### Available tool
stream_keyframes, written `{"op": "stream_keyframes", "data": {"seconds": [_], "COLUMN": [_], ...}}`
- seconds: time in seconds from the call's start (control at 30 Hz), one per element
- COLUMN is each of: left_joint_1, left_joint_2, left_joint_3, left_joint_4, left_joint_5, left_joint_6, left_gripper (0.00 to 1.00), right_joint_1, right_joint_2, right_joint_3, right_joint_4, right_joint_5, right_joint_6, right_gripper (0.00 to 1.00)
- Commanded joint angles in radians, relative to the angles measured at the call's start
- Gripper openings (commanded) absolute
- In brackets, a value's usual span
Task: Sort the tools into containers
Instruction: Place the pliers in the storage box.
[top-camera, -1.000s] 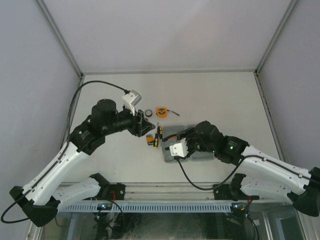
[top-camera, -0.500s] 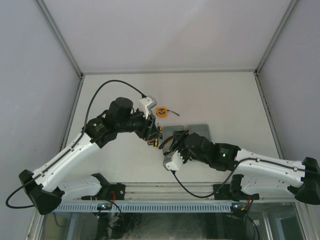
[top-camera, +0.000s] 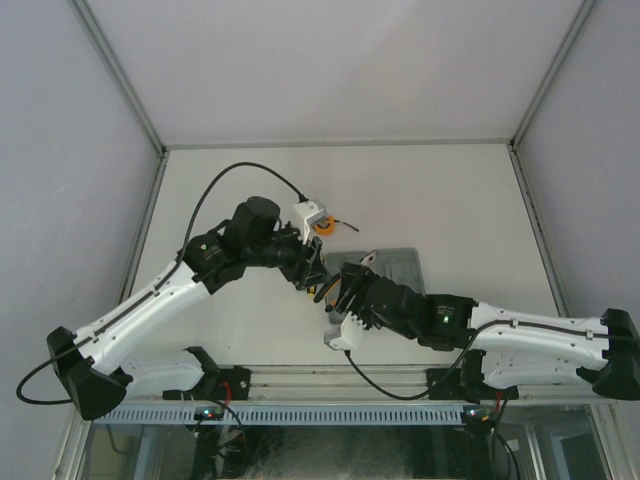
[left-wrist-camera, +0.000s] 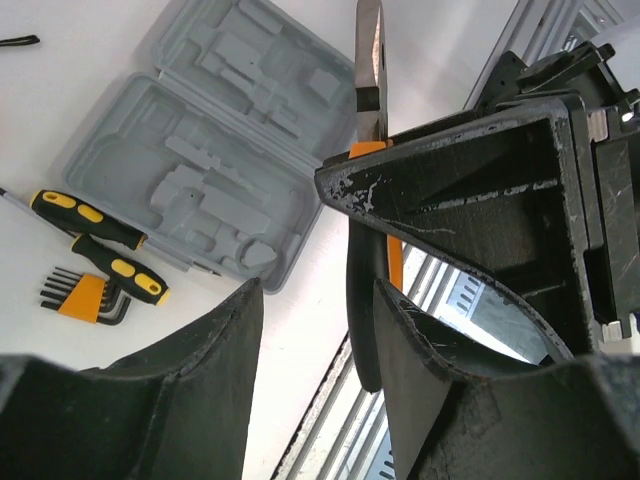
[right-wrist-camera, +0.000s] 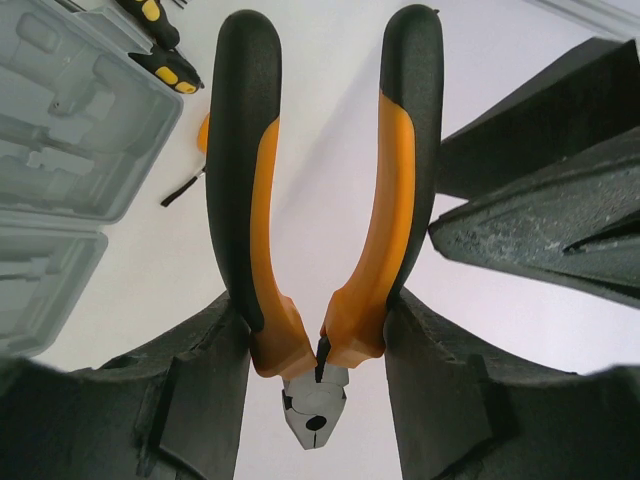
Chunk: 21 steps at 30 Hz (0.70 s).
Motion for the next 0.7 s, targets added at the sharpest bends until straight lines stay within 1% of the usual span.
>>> {"op": "stream_keyframes", "data": {"seconds": [0.0, 0.2, 0.37, 0.53, 0.67], "left_joint_1": [-0.011, -0.022, -0.032, -0.038, -0.041], "left_joint_2": [0.015, 0.022, 0.022, 0.041, 0.049], "left_joint_3": [0.048, 0.036, 0.022, 0.026, 0.031], "left_joint_4": [0.054, 0.07, 0.075, 0.073, 0.074], "left_joint_5": [0.035, 0.061, 0.062, 0.076, 0.078], "left_joint_6": [-0.007, -0.021, -0.023, -0.025, -0.026], "left_gripper": [0.52, 0.51, 0.49, 0.4, 0.29], "right_joint_1": [0.025, 0.028, 0.034, 0.052, 0.062], "right_joint_2": [-0.006, 0.007, -0.003, 0.0, 0.002], "right_joint_3": [0.02, 0.02, 0.02, 0.019, 0.023], "right_joint_4": [0.149, 0.161, 0.182, 0.208, 0.21], "right_joint_5": [0.056, 0.095, 0.095, 0.098, 0.092], "right_joint_6": [-0.056, -0.058, -0.067, -0.091, -0.089], "right_gripper": [0.0, 0.0, 0.0, 0.0, 0.0]}}
